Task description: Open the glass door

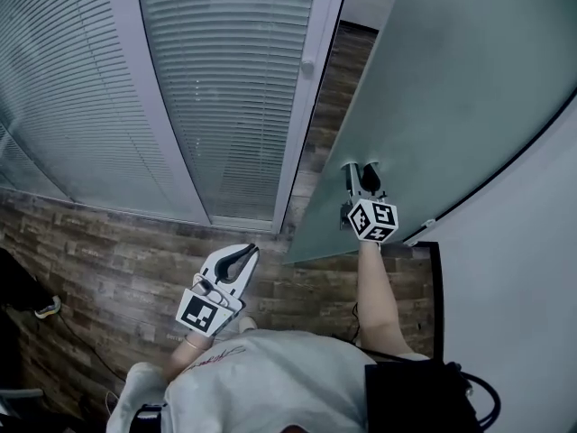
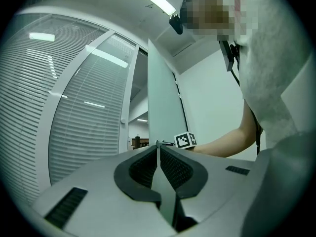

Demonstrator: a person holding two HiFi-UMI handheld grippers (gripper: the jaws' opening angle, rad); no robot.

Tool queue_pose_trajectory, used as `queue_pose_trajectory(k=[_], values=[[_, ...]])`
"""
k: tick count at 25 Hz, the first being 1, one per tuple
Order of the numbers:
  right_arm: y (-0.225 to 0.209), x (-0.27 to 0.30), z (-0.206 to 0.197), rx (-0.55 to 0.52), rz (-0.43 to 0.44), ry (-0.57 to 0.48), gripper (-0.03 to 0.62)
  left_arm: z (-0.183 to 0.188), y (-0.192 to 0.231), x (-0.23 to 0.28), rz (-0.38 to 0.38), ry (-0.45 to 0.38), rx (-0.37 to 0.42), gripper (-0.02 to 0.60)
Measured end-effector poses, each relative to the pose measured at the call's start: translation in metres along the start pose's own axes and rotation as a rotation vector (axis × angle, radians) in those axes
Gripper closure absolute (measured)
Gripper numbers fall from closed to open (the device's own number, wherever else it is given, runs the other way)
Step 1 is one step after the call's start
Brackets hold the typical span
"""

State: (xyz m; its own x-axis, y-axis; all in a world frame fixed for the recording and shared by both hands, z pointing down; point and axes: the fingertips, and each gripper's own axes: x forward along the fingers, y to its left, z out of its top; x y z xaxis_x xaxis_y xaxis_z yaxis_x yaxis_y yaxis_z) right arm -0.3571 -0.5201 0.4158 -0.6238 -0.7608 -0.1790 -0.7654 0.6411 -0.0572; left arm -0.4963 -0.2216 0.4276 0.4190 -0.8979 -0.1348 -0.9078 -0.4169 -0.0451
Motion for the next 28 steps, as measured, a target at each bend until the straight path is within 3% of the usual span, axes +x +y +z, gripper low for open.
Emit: queue_pose_trajectory(k=[12,21,28], values=[[0.007,-0.04,0.007,0.017,0.108,0.011,0.456,0.006,-0.083,0.026,0.073,0.007,0.013,0.546],[0.014,-0.075,0.013,0.018,0.183,-0.024,0.456,-0.002,-0.125,0.008,0.2,0.04,0.004,0.546],[0.019,-0.101,0.015,0.022,0.22,-0.026,0.456,0.007,-0.15,-0.01,0.211,0.025,0.038,0.546]])
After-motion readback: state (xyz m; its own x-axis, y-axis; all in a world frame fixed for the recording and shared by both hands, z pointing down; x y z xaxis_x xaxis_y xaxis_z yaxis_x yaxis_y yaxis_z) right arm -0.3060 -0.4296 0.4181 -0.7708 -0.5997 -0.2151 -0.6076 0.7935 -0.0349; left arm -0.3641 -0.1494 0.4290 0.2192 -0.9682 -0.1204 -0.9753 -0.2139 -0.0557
